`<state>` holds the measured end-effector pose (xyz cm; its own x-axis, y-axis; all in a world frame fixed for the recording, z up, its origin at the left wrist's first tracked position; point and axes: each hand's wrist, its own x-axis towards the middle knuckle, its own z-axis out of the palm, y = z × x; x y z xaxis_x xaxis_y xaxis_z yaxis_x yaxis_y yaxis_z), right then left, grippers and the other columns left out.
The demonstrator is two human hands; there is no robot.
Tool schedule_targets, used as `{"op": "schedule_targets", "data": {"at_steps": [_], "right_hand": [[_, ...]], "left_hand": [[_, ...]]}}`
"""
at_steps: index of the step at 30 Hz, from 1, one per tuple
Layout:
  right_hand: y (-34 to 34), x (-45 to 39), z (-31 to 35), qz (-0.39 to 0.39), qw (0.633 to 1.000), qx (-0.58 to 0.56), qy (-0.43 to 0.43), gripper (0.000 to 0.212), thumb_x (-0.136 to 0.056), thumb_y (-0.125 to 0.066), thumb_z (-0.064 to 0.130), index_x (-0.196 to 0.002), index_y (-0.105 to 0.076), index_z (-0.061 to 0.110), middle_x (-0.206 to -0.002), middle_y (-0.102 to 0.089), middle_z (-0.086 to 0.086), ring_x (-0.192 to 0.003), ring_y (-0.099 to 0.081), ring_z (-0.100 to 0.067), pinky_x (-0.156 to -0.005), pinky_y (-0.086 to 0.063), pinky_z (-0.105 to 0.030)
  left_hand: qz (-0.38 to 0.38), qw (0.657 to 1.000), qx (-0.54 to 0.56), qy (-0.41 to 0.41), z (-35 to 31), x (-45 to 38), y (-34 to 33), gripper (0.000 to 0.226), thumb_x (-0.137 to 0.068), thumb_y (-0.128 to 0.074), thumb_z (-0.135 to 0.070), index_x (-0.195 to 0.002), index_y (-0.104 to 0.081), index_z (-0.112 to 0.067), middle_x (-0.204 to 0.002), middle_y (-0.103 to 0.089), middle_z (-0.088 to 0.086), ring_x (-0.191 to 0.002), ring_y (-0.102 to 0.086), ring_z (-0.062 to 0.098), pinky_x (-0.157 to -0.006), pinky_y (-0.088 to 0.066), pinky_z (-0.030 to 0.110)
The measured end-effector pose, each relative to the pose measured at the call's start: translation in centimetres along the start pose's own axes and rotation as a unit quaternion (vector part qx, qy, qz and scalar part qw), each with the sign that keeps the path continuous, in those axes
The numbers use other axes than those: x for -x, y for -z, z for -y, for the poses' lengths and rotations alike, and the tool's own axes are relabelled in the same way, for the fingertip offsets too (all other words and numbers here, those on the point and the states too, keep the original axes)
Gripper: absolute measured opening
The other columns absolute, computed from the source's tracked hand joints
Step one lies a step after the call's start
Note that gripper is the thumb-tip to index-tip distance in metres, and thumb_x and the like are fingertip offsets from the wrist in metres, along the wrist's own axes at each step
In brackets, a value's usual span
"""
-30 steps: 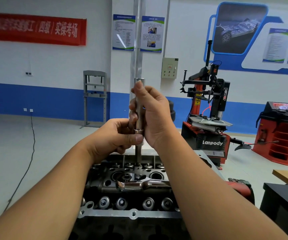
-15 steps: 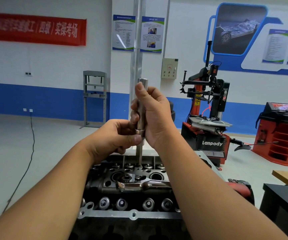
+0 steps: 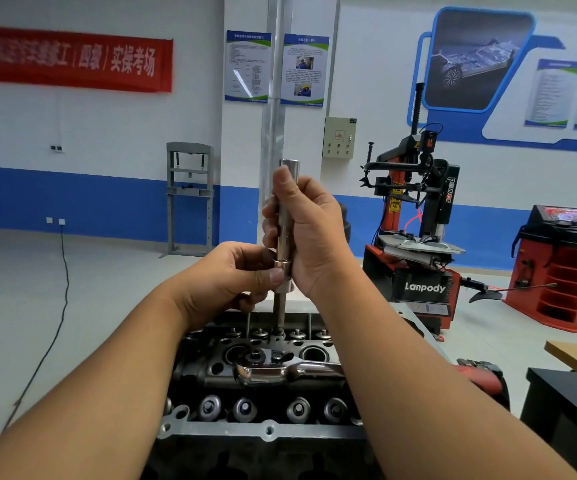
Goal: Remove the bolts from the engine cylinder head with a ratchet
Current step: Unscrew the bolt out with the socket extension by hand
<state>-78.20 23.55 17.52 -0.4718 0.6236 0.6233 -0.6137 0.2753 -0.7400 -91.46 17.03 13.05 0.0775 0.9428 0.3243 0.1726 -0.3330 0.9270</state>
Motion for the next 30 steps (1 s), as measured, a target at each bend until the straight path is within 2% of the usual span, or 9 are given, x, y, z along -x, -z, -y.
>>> {"op": "schedule_targets", "data": {"at_steps": [4, 7, 11, 16, 21, 24, 27, 30], "right_hand": [[-0.02, 0.03, 0.06, 0.001, 1.0, 0.009, -0.012, 0.04, -0.094, -0.063, 0.053, -0.086, -0.07, 0.014, -0.068, -0.066, -0.004, -0.051, -0.052, -0.015, -0.048, -0.044, -0.025], [-0.04, 0.04, 0.17, -0.003, 0.998, -0.025, -0.049, 0.049, -0.089, -0.061, 0.061, -0.086, -0.074, 0.013, -0.068, -0.065, -0.004, -0.052, -0.052, -0.015, -0.049, -0.043, -0.026], [-0.05, -0.03, 0.19, -0.001, 1.0, -0.016, -0.018, 0.035, -0.086, -0.074, 0.049, -0.087, -0.061, 0.016, -0.065, -0.062, -0.004, -0.047, -0.049, -0.018, -0.048, -0.042, -0.026], [0.08, -0.13, 0.11, -0.011, 1.0, 0.014, -0.008, 0.039, -0.095, -0.067, 0.05, -0.083, -0.065, 0.013, -0.065, -0.063, -0.003, -0.049, -0.051, -0.017, -0.047, -0.044, -0.026], [-0.19, -0.15, -0.07, 0.008, 0.999, -0.01, -0.037, 0.048, -0.099, -0.058, 0.055, -0.087, -0.071, 0.01, -0.066, -0.062, -0.006, -0.049, -0.051, -0.017, -0.046, -0.044, -0.026], [-0.1, -0.08, -0.08, 0.009, 0.999, -0.006, -0.033, 0.037, -0.091, -0.071, 0.049, -0.086, -0.066, 0.013, -0.066, -0.06, -0.005, -0.048, -0.048, -0.017, -0.045, -0.042, -0.026], [-0.04, 0.03, -0.03, 0.012, 1.0, 0.013, -0.018, 0.03, -0.092, -0.073, 0.04, -0.082, -0.06, 0.014, -0.065, -0.06, -0.004, -0.047, -0.046, -0.017, -0.045, -0.04, -0.026], [-0.19, 0.21, 0.06, 0.02, 0.999, 0.029, -0.02, 0.034, -0.099, -0.065, 0.043, -0.086, -0.065, 0.011, -0.066, -0.065, -0.005, -0.047, -0.048, -0.017, -0.045, -0.041, -0.026]], "left_hand": [[0.018, 0.999, 0.029, 0.009, 0.07, 0.05, 0.21, 0.041, -0.087, -0.075, -0.017, -0.118, -0.064, 0.007, -0.078, -0.06, 0.004, -0.061, -0.051, 0.016, -0.056, -0.04, 0.026], [-0.003, 1.0, -0.008, -0.008, 0.03, 0.1, -0.05, 0.041, -0.083, -0.081, -0.015, -0.117, -0.067, 0.002, -0.081, -0.064, 0.003, -0.061, -0.048, 0.013, -0.055, -0.04, 0.025], [-0.024, 0.999, -0.03, -0.007, -0.05, -0.1, -0.11, 0.042, -0.072, -0.088, -0.022, -0.11, -0.075, -0.011, -0.082, -0.068, 0.0, -0.06, -0.053, 0.006, -0.053, -0.042, 0.022], [0.045, 0.998, 0.036, 0.005, 0.02, 0.18, 0.13, 0.021, -0.085, -0.077, -0.027, -0.104, -0.078, -0.017, -0.085, -0.072, 0.001, -0.062, -0.054, 0.014, -0.055, -0.046, 0.025], [-0.013, 0.999, -0.037, -0.013, 0.06, -0.02, -0.1, 0.026, -0.078, -0.084, -0.025, -0.101, -0.076, -0.017, -0.077, -0.069, -0.003, -0.058, -0.047, 0.009, -0.053, -0.042, 0.022], [-0.027, 0.998, -0.047, -0.004, -0.01, 0.0, -0.05, 0.027, -0.071, -0.089, -0.036, -0.094, -0.079, -0.025, -0.073, -0.064, -0.006, -0.059, -0.046, 0.009, -0.054, -0.04, 0.024], [0.023, 1.0, -0.008, 0.014, -0.16, 0.15, -0.1, 0.017, -0.079, -0.084, -0.037, -0.093, -0.08, -0.027, -0.076, -0.068, -0.007, -0.06, -0.05, 0.011, -0.055, -0.044, 0.024], [0.059, 0.998, 0.026, 0.011, -0.13, 0.36, -0.07, 0.009, -0.087, -0.072, -0.028, -0.09, -0.081, -0.028, -0.079, -0.072, -0.004, -0.062, -0.056, 0.015, -0.056, -0.048, 0.025]]}}
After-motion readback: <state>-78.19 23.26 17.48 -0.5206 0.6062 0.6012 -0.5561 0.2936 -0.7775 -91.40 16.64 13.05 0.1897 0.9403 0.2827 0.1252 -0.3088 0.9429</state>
